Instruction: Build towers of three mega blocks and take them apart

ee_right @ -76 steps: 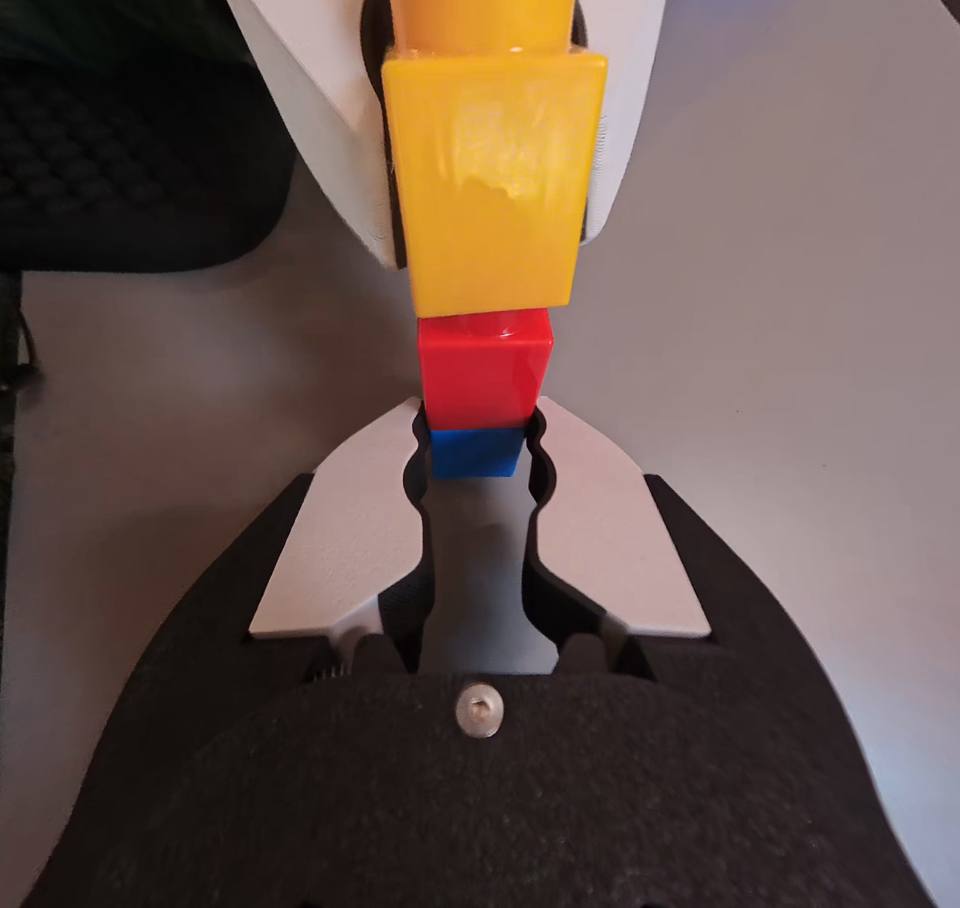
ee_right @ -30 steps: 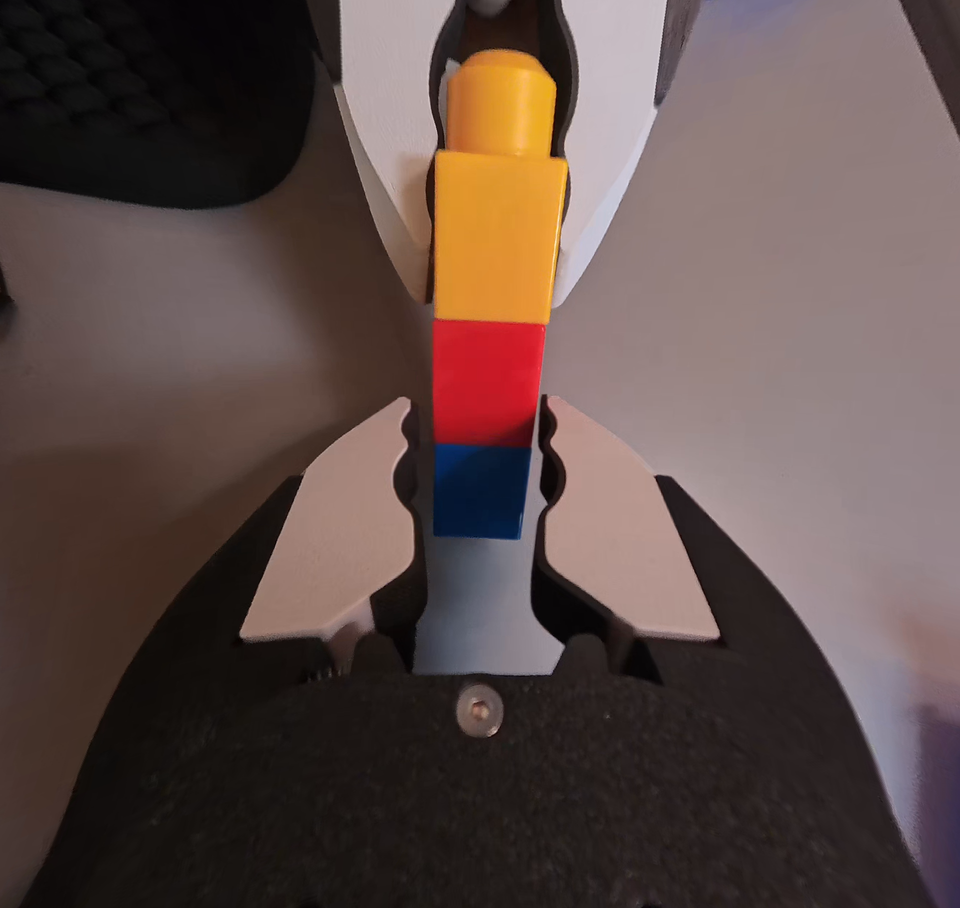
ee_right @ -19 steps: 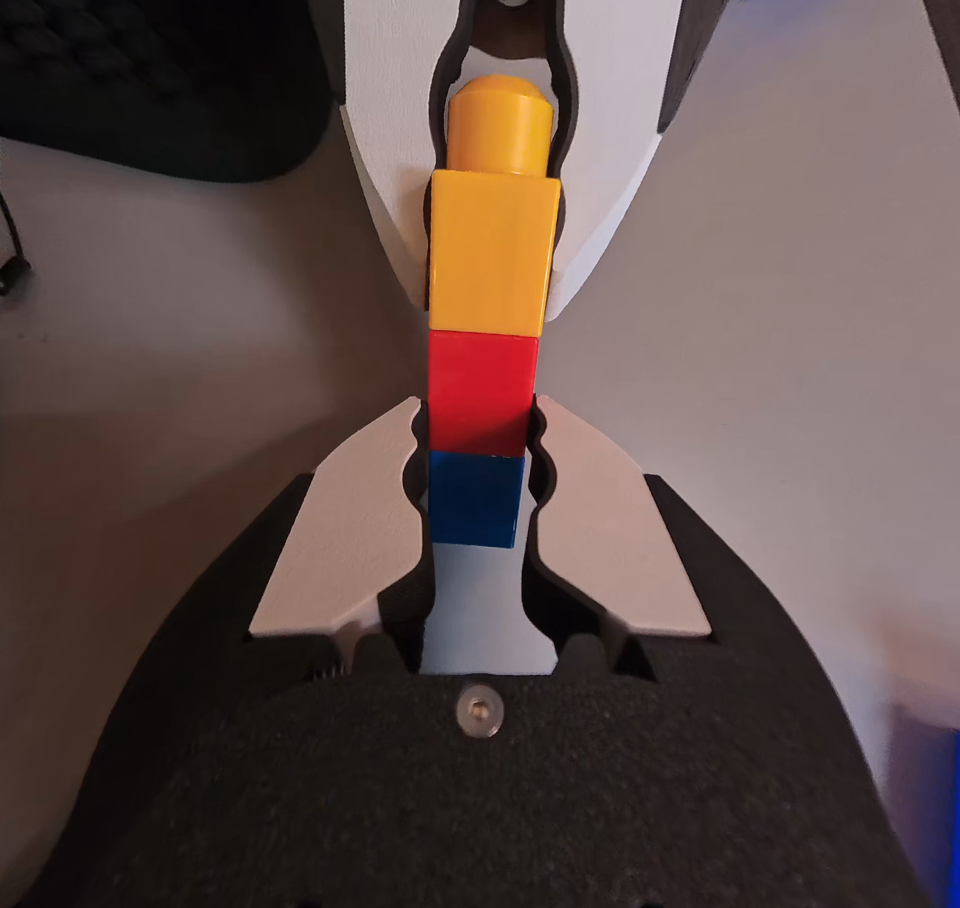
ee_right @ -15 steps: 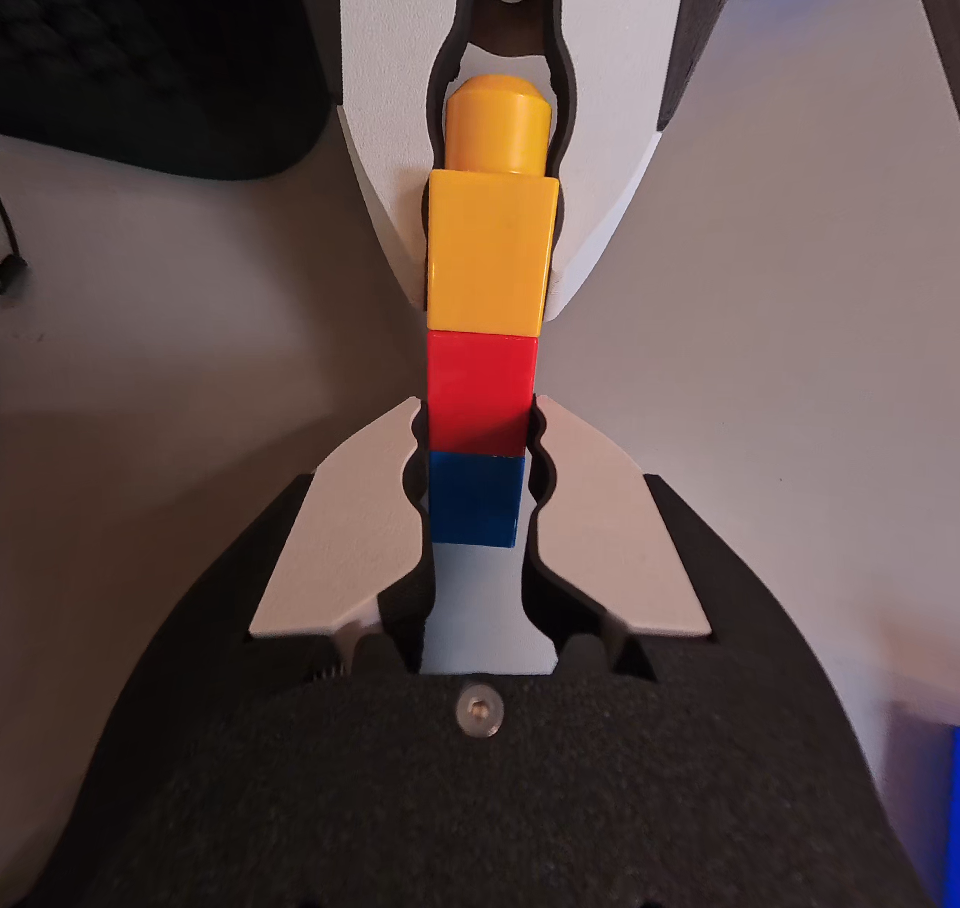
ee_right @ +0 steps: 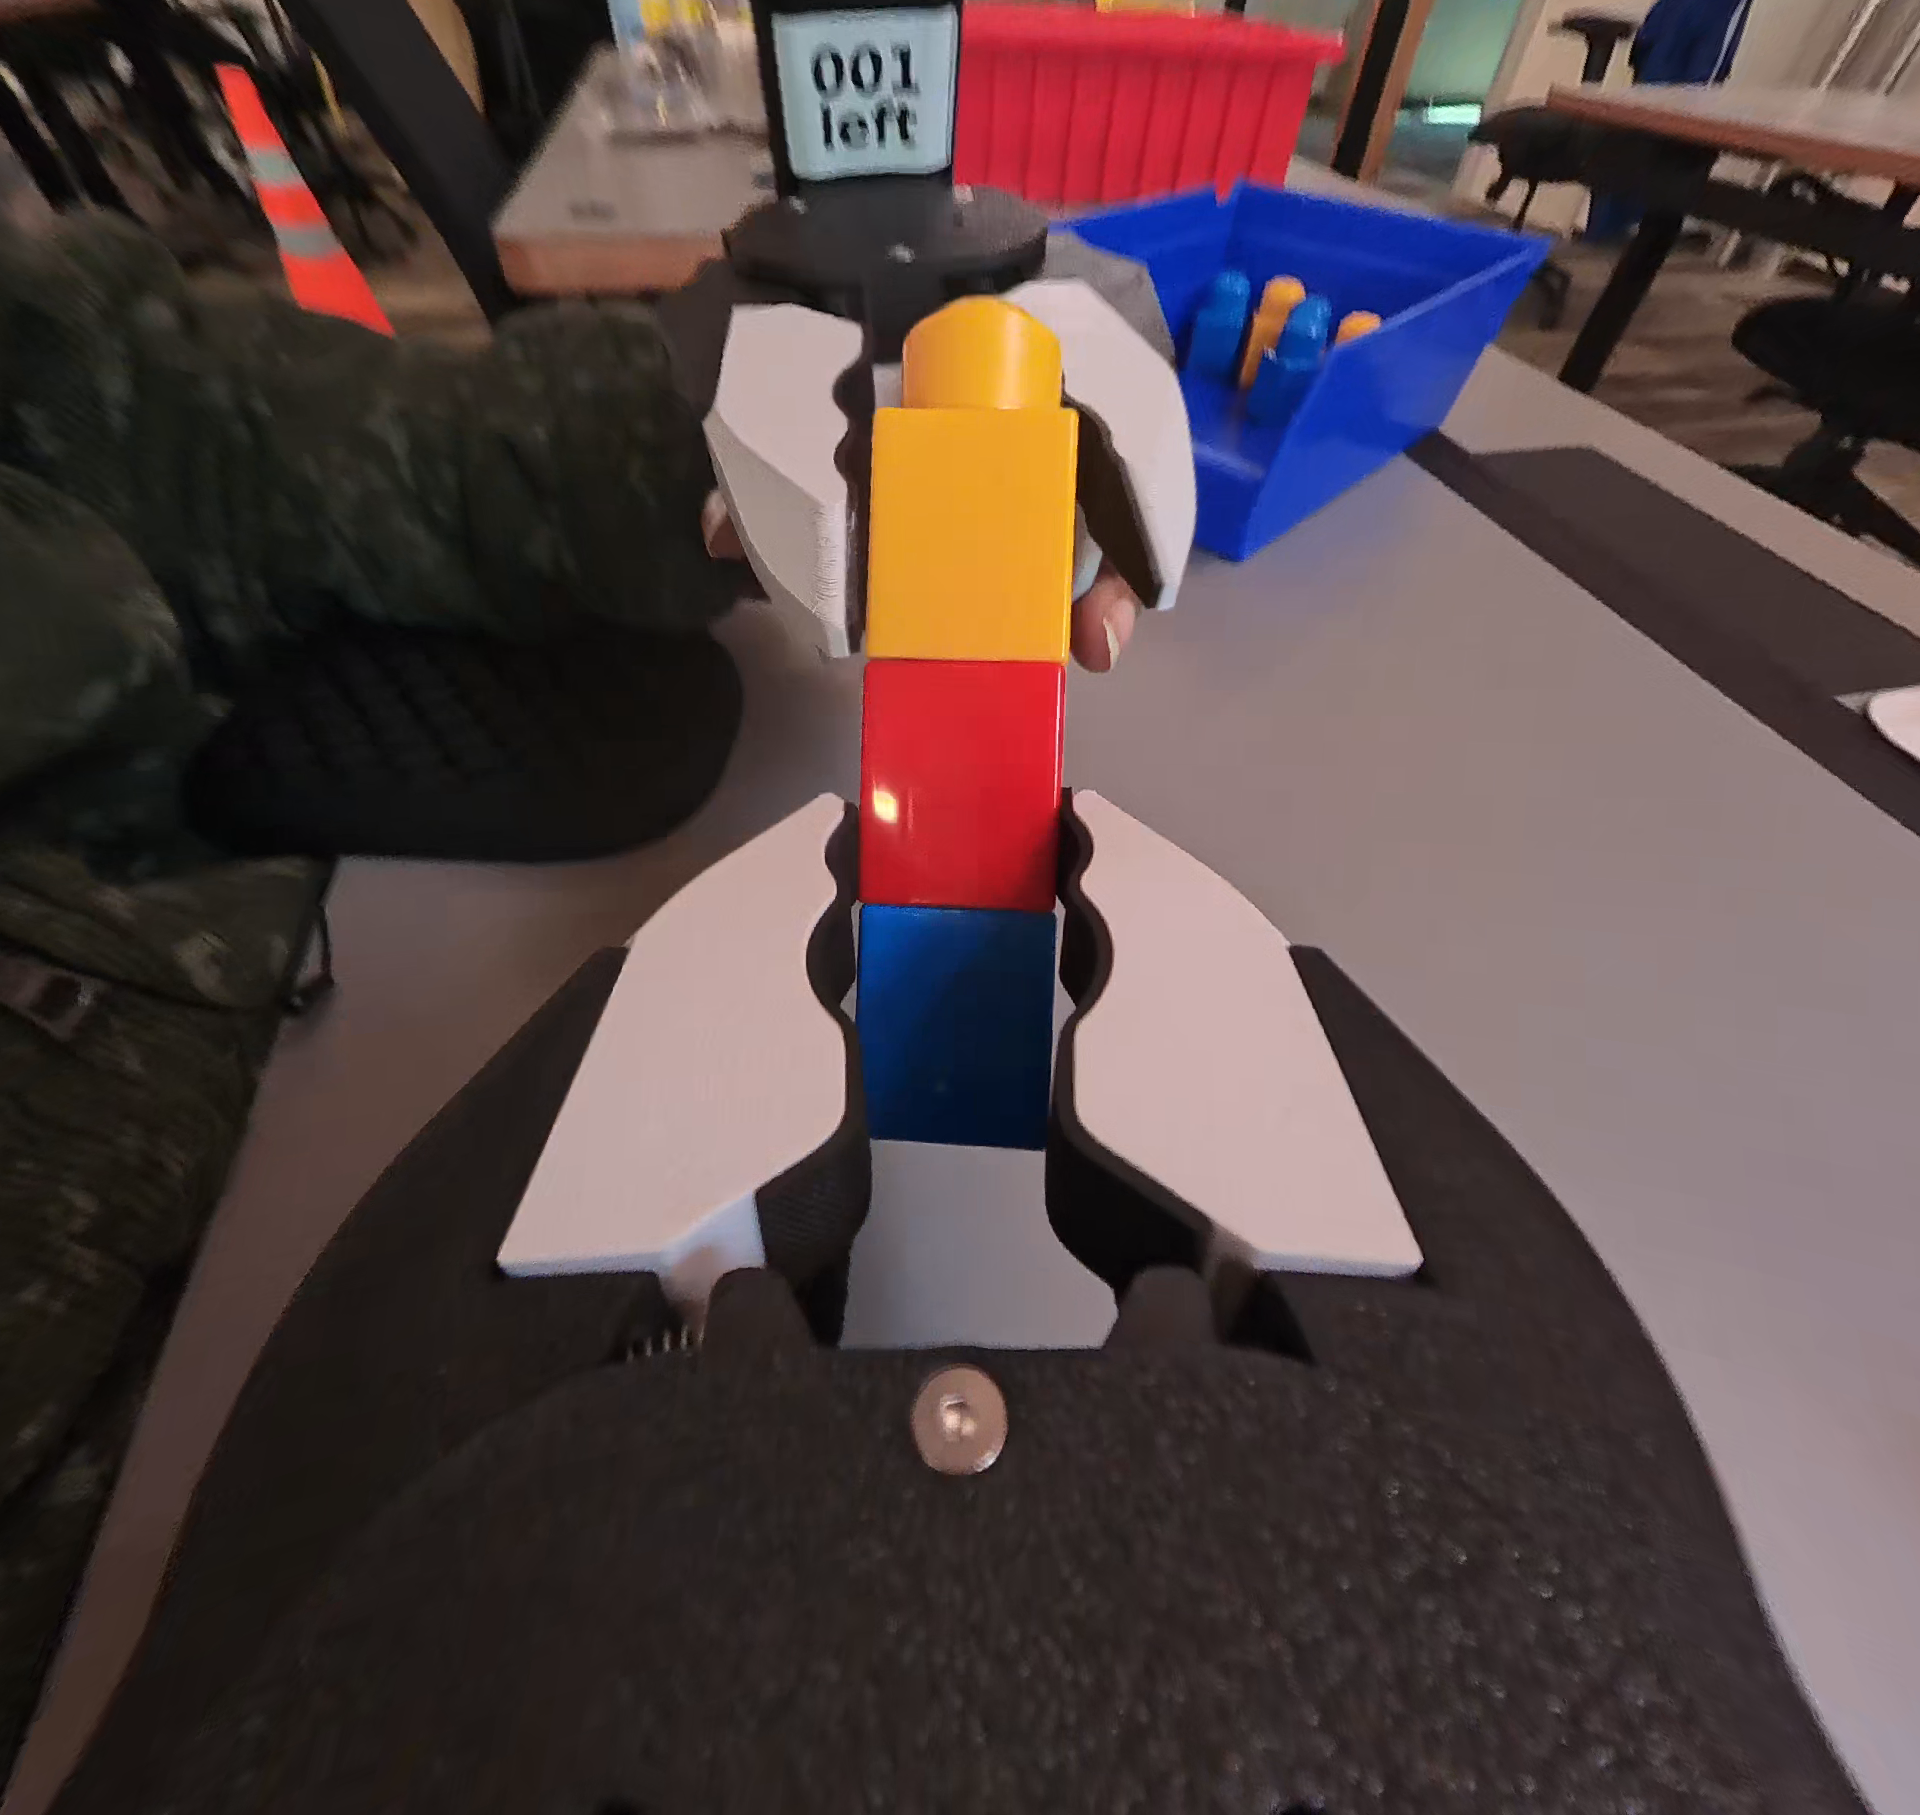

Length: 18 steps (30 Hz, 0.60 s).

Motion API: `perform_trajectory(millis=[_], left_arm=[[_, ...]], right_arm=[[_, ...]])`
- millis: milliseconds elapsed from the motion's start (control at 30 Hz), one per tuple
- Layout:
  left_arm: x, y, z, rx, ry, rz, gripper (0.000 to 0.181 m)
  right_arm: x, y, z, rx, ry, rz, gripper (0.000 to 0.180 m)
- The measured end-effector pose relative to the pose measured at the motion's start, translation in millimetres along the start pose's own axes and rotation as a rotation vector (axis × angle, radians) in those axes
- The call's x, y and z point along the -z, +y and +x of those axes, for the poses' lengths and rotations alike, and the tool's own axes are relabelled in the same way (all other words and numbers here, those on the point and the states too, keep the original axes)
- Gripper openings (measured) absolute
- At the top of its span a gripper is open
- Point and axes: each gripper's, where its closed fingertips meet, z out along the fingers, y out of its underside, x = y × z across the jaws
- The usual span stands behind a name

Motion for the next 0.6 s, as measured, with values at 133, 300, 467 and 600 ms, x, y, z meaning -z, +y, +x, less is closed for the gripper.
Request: perform_trajectory(millis=[133, 300, 467, 600], left_arm=[[11, -14, -3, 0.070, 0.019, 0.109, 0.045], [3, -14, 3, 0.124, 0.067, 0.150, 0.045], [-10, -6, 11, 0.061, 0.052, 0.026, 0.037], [-7, 13, 2, 0.018, -0.035, -0.171, 0.037]], right_arm=[[9, -24, 0, -0.053, -0.024, 0.155, 0.036], [18, -38, 3, -0.076, -0.023, 0.252, 0.036], [-4, -17, -8, -0.039, -0.037, 0.128, 0.037], [-13, 8, -4, 0.008, -0.004, -0.061, 0.044]])
